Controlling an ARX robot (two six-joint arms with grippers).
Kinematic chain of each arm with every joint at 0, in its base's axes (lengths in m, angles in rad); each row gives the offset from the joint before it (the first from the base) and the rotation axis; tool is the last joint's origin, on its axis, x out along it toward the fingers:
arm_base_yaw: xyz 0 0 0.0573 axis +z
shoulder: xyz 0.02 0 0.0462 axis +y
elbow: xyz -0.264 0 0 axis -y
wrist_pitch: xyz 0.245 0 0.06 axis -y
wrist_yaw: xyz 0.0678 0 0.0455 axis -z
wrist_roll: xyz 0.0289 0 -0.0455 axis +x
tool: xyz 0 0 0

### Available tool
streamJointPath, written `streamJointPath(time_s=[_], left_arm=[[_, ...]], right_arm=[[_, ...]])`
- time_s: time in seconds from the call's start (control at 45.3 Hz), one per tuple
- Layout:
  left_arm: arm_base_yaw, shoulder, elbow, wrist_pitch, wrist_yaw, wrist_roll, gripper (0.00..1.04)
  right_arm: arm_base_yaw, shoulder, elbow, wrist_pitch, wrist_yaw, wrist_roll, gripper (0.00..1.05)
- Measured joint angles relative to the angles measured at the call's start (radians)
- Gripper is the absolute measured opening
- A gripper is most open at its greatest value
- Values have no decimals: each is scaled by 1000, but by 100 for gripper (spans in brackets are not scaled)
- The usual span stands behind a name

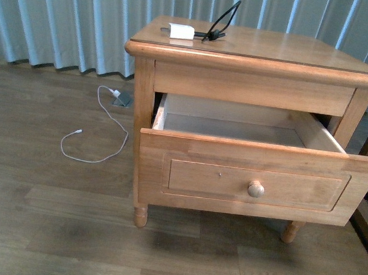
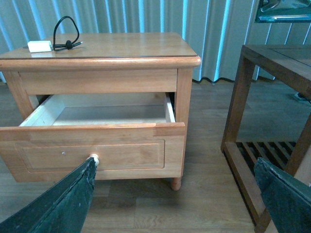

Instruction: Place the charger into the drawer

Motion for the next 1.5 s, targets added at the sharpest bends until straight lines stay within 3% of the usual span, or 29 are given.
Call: streamJointPath(time_s=[0.155, 0.375, 0.618, 0.839, 1.148, 1.457, 1.501], left_arm=[[-20, 275, 361, -144, 82, 17, 99], [-42, 512, 705, -317, 166, 36, 99], [-64, 750, 1120, -640, 196, 92, 99], [-76, 1013, 1632, -946, 214, 154, 99], [-73, 1080, 1798, -1039, 224, 175, 99], [-72, 1084, 1806, -1094, 223, 200, 43], [-72, 1084, 1807, -1098, 224, 202, 42]], right_arm=[[0, 0, 0, 0, 0, 0, 96], [0, 0, 0, 0, 0, 0, 96], [0, 0, 0, 0, 0, 0, 96], [0, 0, 0, 0, 0, 0, 96], [0, 0, 0, 0, 0, 0, 96], [0, 0, 0, 0, 0, 0, 96], [0, 0, 0, 0, 0, 0, 96]])
